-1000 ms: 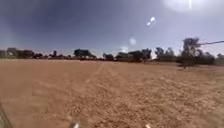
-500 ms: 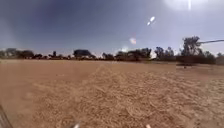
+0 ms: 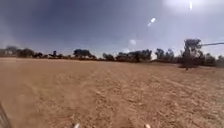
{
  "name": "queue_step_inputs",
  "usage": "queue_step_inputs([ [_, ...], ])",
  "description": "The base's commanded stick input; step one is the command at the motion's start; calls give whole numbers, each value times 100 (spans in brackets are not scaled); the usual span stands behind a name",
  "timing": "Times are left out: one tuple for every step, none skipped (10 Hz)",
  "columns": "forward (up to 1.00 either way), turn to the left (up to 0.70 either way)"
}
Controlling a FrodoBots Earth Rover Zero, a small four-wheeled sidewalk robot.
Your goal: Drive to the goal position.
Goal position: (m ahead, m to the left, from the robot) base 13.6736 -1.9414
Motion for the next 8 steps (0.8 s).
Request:
queue_step_inputs([
  [45,-4],
  [45,0],
  [45,0],
  [45,0],
  [45,0],
  [45,0],
  [45,0],
  [45,0],
])
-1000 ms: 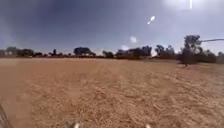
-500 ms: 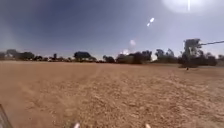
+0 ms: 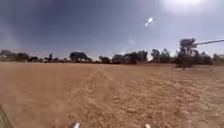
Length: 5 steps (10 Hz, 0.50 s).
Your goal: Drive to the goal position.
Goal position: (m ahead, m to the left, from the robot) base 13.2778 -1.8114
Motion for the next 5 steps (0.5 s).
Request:
queue_step_inputs([
  [45,0],
  [45,0],
  [45,0],
  [45,0],
  [45,0],
])
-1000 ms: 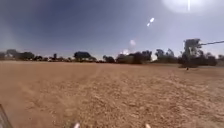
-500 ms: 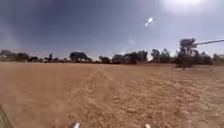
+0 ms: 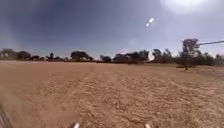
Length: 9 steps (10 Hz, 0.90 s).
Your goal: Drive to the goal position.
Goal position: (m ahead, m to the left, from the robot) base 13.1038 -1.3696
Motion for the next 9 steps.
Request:
queue_step_inputs([
  [45,0],
  [45,0],
  [45,0],
  [45,0],
  [45,0],
  [45,0],
  [45,0],
  [45,0],
  [45,0],
])
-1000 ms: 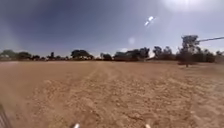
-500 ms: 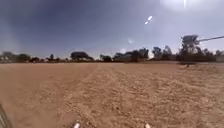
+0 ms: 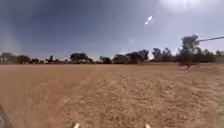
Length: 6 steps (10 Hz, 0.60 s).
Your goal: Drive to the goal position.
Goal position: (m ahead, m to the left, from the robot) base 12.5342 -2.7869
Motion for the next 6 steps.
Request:
queue_step_inputs([
  [45,0],
  [45,0],
  [45,0],
  [45,0],
  [45,0],
  [45,0],
])
